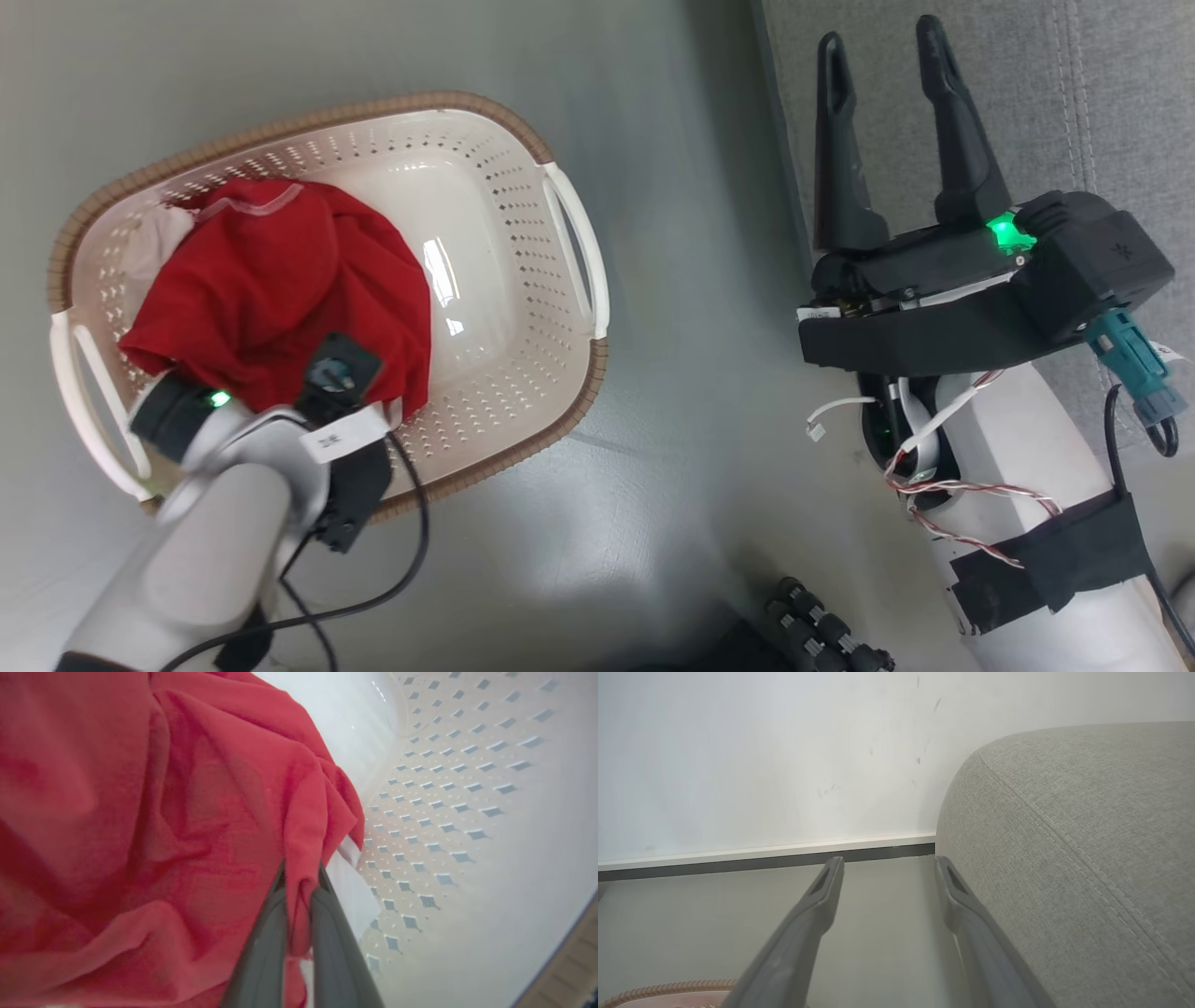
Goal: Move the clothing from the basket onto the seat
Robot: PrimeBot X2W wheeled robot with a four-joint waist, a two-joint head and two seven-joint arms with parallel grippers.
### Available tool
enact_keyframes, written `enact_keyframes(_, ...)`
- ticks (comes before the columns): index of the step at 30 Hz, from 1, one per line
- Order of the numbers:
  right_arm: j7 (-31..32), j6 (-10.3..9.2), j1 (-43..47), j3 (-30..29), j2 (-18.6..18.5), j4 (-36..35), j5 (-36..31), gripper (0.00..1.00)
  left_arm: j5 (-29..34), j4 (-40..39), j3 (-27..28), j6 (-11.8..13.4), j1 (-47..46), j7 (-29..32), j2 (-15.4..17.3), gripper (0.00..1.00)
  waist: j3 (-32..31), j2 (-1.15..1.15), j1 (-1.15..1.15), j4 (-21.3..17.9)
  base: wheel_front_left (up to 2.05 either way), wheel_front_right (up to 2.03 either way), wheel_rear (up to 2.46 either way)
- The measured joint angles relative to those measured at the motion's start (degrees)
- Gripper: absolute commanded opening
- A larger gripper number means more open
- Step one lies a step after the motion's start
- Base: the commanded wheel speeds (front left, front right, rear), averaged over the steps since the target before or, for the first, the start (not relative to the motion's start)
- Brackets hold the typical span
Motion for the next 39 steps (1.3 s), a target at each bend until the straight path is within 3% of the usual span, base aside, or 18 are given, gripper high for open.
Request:
enact_keyframes(13,-0.23,0.53,0.03,-1.21,-1.87,1.64,-1.23,1.00,-2.05,1.33,0.37,-0.03,-1.01,-4.10,-6.21,0.00,-3.26,-0.01,0.00,3.04,0.00,0.00,0.00)
enact_keyframes(23,-0.23,1.15,0.68,-2.23,-4.53,2.67,-2.60,1.00,-7.99,2.19,5.23,0.05,-0.04,-11.00,-10.73,0.00,-8.05,-0.01,0.00,6.84,0.00,0.00,0.00)
enact_keyframes(39,-0.23,1.87,7.21,-4.12,-7.47,4.99,-2.43,1.00,-13.02,1.83,9.51,0.04,4.60,-22.38,-12.85,0.00,-18.63,-0.01,-0.01,13.88,0.00,0.00,0.00)
